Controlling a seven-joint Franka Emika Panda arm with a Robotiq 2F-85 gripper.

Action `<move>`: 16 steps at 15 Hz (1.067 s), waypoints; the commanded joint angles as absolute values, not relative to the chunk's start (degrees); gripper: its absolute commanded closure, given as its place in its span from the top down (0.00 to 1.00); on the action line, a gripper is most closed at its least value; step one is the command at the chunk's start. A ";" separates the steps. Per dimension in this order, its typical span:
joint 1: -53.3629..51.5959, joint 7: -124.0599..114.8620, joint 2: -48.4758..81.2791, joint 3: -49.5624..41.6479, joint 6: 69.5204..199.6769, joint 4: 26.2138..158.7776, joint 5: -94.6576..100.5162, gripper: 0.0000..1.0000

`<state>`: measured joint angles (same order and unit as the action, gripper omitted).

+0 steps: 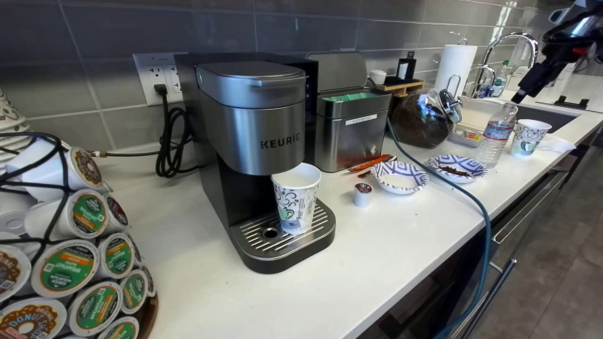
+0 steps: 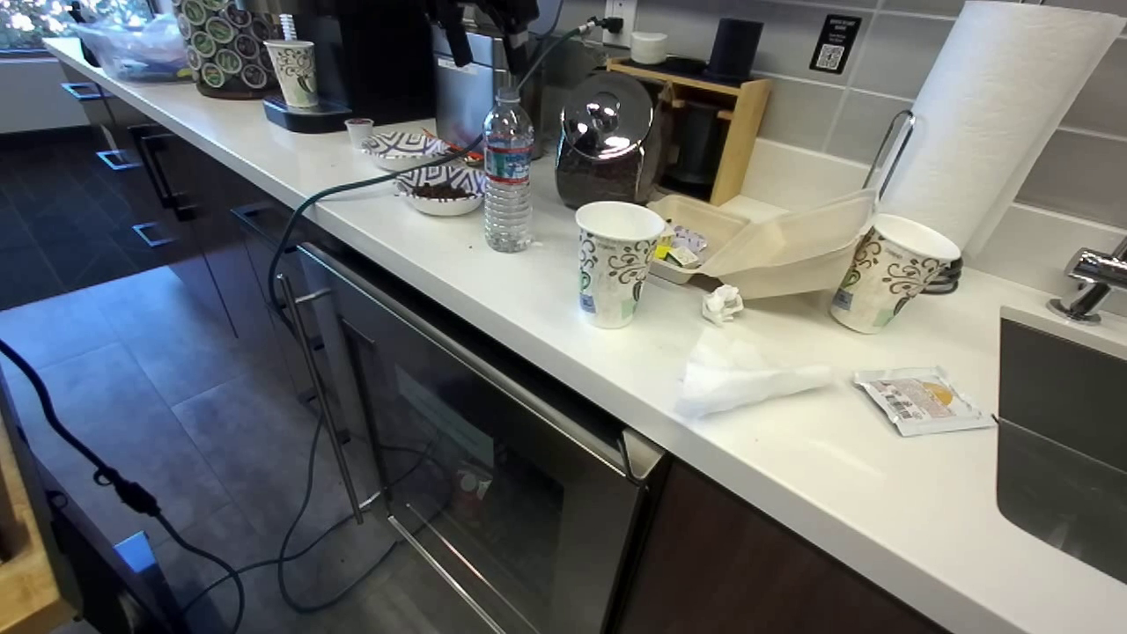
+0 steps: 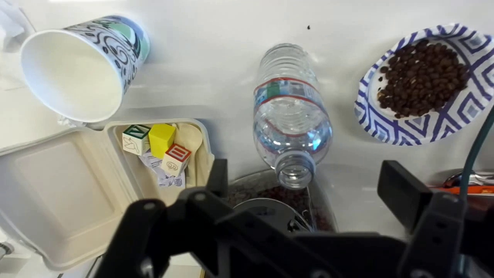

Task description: Move the clear bottle closer to the coffee machine

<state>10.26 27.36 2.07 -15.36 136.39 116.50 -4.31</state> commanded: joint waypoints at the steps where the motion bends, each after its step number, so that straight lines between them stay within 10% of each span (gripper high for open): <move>1: 11.49 26.21 4.67 -14.00 130.87 111.85 -3.69 0.97; 16: 13.35 25.21 11.31 -12.36 127.40 105.75 -2.82 0.64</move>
